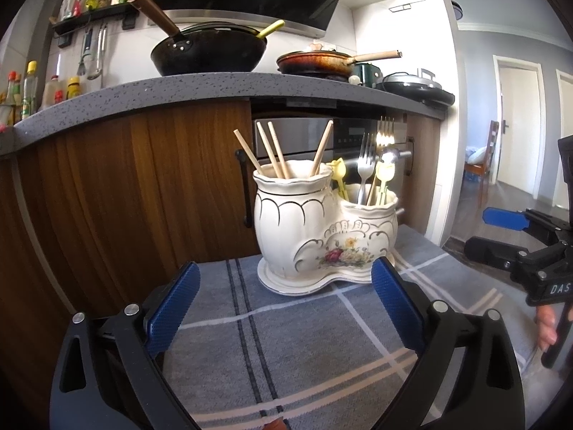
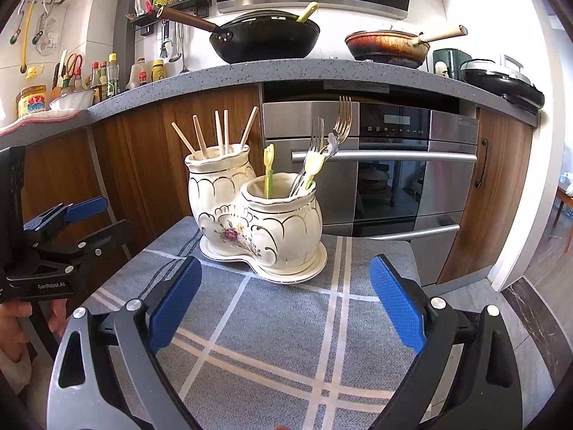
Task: Organize utensils
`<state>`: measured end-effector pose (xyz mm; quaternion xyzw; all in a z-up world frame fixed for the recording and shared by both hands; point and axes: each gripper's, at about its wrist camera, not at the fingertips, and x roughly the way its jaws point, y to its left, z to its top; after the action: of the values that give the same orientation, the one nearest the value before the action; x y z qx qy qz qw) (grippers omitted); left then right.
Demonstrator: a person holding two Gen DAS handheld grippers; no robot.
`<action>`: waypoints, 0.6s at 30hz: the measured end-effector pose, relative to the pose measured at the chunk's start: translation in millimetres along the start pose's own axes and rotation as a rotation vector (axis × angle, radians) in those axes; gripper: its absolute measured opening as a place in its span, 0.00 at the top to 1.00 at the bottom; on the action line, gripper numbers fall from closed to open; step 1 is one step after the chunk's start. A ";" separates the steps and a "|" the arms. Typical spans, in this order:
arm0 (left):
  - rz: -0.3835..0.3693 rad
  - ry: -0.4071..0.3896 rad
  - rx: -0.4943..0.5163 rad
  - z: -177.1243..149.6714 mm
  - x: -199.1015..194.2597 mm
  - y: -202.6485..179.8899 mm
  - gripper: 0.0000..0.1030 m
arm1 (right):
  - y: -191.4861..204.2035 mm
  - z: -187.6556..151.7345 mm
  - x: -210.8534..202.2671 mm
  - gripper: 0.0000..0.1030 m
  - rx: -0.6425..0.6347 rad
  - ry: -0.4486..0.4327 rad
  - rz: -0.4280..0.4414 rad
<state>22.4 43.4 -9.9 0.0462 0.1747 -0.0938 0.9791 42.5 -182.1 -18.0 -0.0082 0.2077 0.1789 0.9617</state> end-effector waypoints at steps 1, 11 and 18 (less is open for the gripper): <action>0.000 -0.001 0.004 0.3 -0.2 -0.7 0.07 | -0.2 -0.2 0.3 0.09 -0.001 0.001 0.000; -0.008 0.004 0.006 0.8 -0.2 -2.0 0.06 | -0.5 -0.1 0.7 0.09 -0.004 0.002 0.000; -0.012 0.007 0.010 0.4 1.1 -3.9 0.06 | -1.4 -0.1 0.4 0.09 -0.002 0.003 -0.002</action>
<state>22.8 39.4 -10.2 0.0503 0.1777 -0.1005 0.9776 43.3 -183.3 -18.3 -0.0096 0.2091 0.1782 0.9615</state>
